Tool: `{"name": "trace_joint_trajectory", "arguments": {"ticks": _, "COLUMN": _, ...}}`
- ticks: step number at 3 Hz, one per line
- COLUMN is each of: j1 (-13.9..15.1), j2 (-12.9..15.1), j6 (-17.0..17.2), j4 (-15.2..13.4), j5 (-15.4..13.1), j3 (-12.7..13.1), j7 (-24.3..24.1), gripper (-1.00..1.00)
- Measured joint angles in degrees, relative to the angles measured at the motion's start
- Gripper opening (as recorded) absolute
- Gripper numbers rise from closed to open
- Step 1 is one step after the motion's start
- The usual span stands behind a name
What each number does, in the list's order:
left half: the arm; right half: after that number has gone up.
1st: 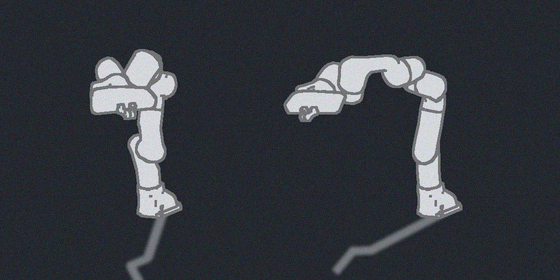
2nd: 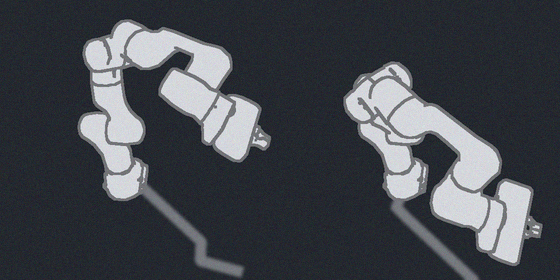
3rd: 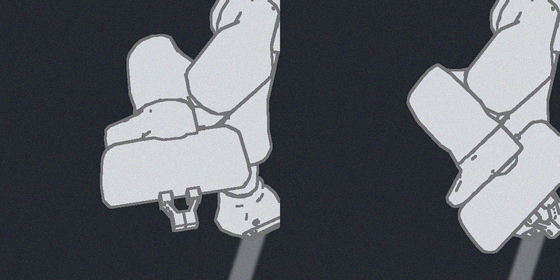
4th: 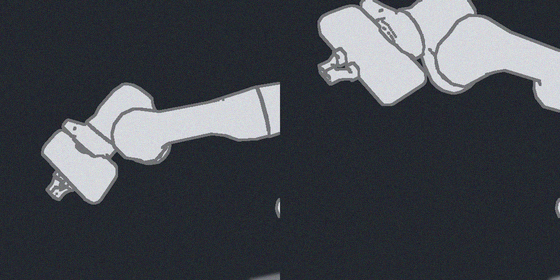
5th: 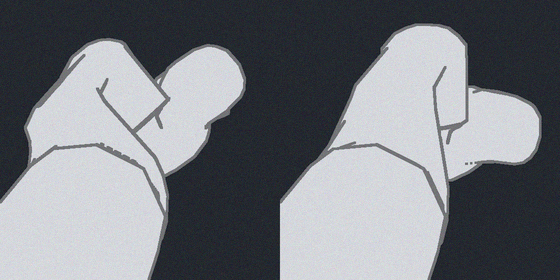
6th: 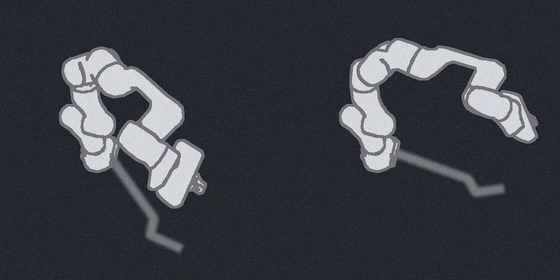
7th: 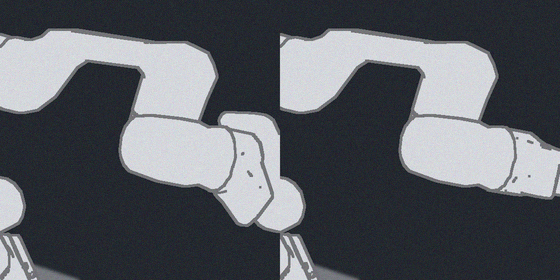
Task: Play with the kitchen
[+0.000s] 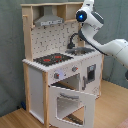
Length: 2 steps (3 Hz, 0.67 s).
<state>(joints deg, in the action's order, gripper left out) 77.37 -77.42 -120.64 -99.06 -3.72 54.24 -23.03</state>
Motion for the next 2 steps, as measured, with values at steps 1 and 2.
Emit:
{"name": "trace_joint_trajectory", "arguments": {"ticks": 1, "j1": -1.2, "j2": 0.0, "j6": -4.6, "j4": -3.9, "j5": 0.0, "j3": -0.5, "j7": 1.6, "gripper": -1.0}}
{"name": "trace_joint_trajectory", "arguments": {"ticks": 2, "j1": -2.7, "j2": -0.2, "j6": -8.5, "j4": -7.6, "j5": 0.0, "j3": -1.3, "j7": 3.2, "gripper": -1.0}}
